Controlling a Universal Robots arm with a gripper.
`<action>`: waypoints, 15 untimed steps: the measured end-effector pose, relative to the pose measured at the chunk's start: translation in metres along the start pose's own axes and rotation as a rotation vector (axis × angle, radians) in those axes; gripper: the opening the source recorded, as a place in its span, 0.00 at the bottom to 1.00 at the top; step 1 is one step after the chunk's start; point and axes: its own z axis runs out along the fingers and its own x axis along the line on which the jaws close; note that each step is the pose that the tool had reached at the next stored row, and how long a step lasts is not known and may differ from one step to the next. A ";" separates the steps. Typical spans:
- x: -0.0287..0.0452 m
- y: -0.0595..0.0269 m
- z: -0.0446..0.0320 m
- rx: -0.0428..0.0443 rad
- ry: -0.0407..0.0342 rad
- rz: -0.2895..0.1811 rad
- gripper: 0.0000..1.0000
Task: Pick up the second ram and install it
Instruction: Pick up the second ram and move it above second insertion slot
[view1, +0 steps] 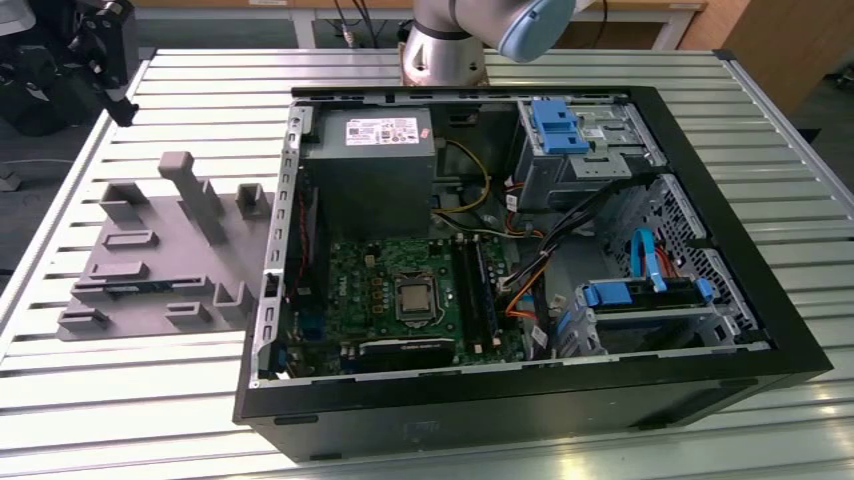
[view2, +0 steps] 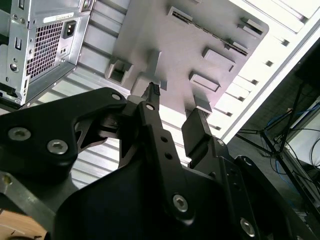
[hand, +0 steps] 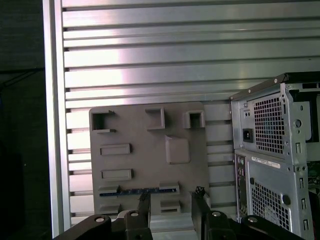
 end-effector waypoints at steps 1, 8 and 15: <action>0.0000 0.0000 0.0000 0.0000 0.0000 0.000 0.45; 0.0001 0.0000 0.0000 0.0000 -0.0001 0.000 0.45; 0.0001 0.0000 0.0000 0.0000 0.0000 0.000 0.29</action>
